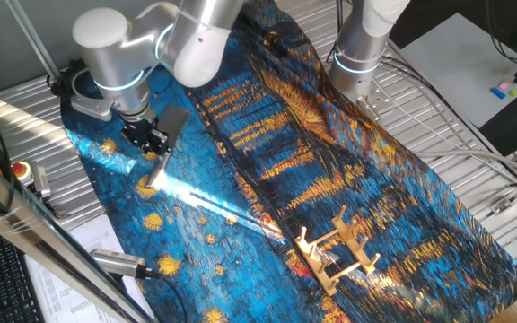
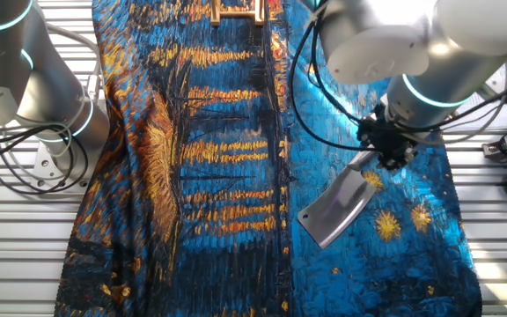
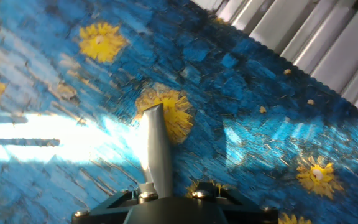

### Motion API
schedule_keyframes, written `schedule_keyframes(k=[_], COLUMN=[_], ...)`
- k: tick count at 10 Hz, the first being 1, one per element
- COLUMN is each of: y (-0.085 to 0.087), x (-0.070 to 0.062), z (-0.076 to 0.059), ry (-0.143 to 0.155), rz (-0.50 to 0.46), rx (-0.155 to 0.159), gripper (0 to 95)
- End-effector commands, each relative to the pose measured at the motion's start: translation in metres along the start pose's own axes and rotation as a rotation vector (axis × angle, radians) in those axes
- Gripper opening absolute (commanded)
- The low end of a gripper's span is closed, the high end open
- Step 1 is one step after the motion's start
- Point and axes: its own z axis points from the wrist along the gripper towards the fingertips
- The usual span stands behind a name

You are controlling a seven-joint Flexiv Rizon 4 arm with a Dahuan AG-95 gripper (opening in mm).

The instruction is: Put the knife on the knife rack

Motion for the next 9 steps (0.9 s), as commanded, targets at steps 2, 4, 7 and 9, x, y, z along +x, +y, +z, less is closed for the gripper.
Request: schedule_keyframes(k=[2,4,7,9], y=[0.005,0.007,0.011,0.015], x=[0.006,0.008,0.010,0.007], z=[0.005,0.008,0.013,0.018], ry=[0.011,0.014,0.014,0.019], rz=[0.018,0.019,0.022,0.027], rx=[-0.006,-0.002,0.000,0.005], gripper=[57.0,57.0,57.0,57.0])
